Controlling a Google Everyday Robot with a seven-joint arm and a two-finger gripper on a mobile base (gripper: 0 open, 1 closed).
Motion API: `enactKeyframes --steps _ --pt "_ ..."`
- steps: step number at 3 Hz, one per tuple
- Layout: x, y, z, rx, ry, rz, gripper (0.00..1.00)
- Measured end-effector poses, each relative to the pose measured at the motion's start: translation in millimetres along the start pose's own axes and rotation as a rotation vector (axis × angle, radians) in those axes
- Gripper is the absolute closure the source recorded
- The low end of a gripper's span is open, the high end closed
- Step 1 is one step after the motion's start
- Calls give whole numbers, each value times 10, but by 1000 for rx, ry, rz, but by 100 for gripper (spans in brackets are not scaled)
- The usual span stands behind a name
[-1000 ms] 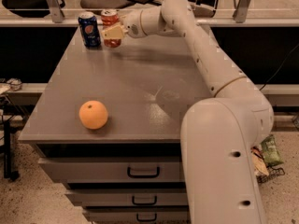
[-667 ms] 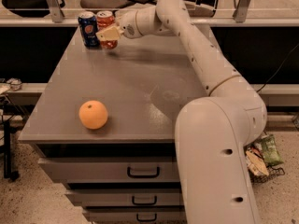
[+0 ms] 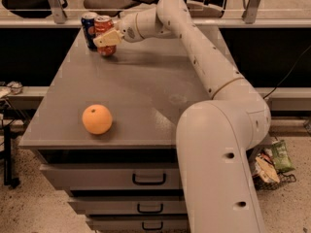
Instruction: Move coke can near pepsi can
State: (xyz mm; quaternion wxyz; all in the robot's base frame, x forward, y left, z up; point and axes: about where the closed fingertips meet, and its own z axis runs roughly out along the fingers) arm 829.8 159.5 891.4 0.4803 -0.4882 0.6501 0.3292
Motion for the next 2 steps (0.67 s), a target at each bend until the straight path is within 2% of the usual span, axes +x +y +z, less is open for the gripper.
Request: enactKeyframes --steps 1,2 --pt "-11 -16 -7 15 -17 -6 0" --pt "-18 -188 -167 90 -38 -31 0"
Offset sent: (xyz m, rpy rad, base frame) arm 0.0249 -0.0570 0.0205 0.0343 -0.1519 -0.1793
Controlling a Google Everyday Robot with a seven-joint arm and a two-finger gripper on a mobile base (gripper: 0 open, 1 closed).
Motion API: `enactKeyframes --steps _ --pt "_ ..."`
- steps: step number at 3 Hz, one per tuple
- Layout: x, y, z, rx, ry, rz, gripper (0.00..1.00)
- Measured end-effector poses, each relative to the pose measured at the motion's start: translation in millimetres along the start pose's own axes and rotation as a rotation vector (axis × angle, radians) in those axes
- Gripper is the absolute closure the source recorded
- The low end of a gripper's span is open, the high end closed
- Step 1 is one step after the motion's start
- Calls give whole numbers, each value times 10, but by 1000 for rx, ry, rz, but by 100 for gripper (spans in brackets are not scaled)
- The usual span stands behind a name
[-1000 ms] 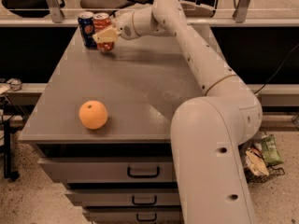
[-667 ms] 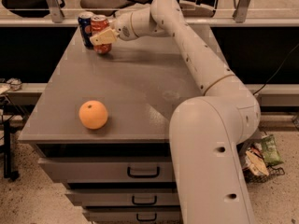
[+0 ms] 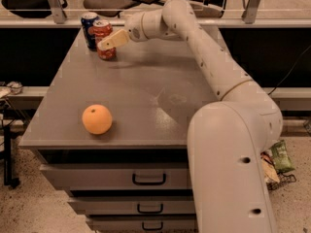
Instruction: Move coke can near pepsi can
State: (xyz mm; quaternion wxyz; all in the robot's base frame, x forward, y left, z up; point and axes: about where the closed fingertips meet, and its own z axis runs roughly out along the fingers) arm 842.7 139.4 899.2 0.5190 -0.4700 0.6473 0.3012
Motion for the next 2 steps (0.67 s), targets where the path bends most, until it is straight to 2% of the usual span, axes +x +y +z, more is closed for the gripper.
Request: enactKeyframes --steps 1,2 --pt "-13 -351 -481 125 6 -41 0" --pt "-92 -739 -1309 270 37 -110 0"
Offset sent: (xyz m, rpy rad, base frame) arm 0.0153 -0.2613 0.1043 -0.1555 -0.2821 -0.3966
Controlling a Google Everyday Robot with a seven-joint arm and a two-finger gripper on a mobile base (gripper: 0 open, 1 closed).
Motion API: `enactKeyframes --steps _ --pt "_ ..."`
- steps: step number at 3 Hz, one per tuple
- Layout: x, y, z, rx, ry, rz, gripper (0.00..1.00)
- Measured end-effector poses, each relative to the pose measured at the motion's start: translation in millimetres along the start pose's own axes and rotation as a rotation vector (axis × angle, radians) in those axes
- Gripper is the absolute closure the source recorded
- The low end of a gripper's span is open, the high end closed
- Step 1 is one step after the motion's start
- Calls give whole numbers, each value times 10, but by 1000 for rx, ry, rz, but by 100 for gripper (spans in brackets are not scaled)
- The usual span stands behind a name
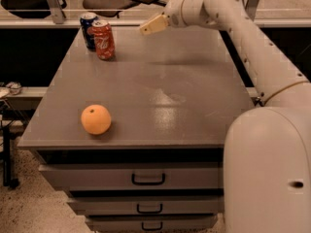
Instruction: Move coke can near pepsi can
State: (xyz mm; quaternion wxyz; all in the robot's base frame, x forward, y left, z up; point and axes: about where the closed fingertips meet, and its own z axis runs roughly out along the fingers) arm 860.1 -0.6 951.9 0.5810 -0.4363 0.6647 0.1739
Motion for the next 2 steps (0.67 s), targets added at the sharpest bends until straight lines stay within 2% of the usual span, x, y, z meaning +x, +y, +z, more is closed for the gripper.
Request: enactKeyframes --steps 1,2 --pt "-52 -515 -753 124 4 -37 0" --pt "-36 -578 -848 138 6 -38 0"
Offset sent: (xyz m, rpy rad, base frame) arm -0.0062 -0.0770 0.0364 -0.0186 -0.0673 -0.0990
